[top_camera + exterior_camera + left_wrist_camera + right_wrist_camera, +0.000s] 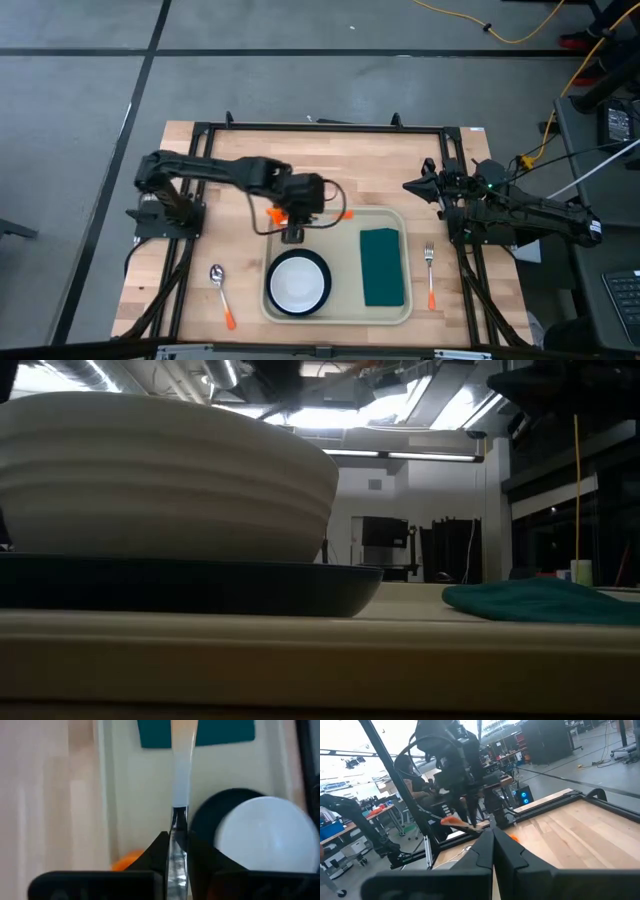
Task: Set up tray
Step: Put the orange knife on the green napkin
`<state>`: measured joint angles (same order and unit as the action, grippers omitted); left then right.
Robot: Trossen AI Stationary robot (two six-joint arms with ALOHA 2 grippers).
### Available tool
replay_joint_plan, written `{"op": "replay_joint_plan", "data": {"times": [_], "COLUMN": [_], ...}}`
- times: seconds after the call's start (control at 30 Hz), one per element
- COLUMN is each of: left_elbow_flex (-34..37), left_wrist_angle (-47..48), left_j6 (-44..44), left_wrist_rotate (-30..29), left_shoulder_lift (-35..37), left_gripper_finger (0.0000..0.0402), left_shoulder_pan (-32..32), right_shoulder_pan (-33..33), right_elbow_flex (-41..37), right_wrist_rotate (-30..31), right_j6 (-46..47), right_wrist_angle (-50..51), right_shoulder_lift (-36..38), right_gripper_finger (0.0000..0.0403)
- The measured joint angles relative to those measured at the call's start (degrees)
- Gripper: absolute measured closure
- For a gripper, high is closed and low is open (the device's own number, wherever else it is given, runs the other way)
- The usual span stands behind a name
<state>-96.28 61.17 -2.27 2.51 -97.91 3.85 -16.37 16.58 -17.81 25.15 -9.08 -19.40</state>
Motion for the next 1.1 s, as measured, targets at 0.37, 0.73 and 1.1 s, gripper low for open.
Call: {"op": "replay_joint_plan", "data": {"times": [0.37, 0.73, 1.1], "left_elbow_flex": [-9.9, -10.3, -12.4], "left_wrist_angle": [-1.4, -9.9, -10.0], "left_j6": [27.8, 37.8, 8.7], "left_wrist_rotate": [-0.2, -1.3, 0.8], "left_shoulder_lift": [-11.3, -15.1, -3.0], "left_gripper_finger": [0.0373, 0.0373, 0.0373], "left_shoulder_pan": [-3.4, -3.3, -9.1], "right_shoulder_pan": [0.0, 0.1, 0.1], "right_elbow_flex": [0.0, 0.0, 5.0], "right_wrist_rotate": [-0.4, -0.9, -0.3], "right_j6": [0.3, 0.1, -4.6], "right_wrist_angle": [0.2, 0.2, -5.8], "right_shoulder_lift": [0.0, 0.0, -2.2], "right_gripper_finger": [0.0397, 0.0397, 0.0397]}}
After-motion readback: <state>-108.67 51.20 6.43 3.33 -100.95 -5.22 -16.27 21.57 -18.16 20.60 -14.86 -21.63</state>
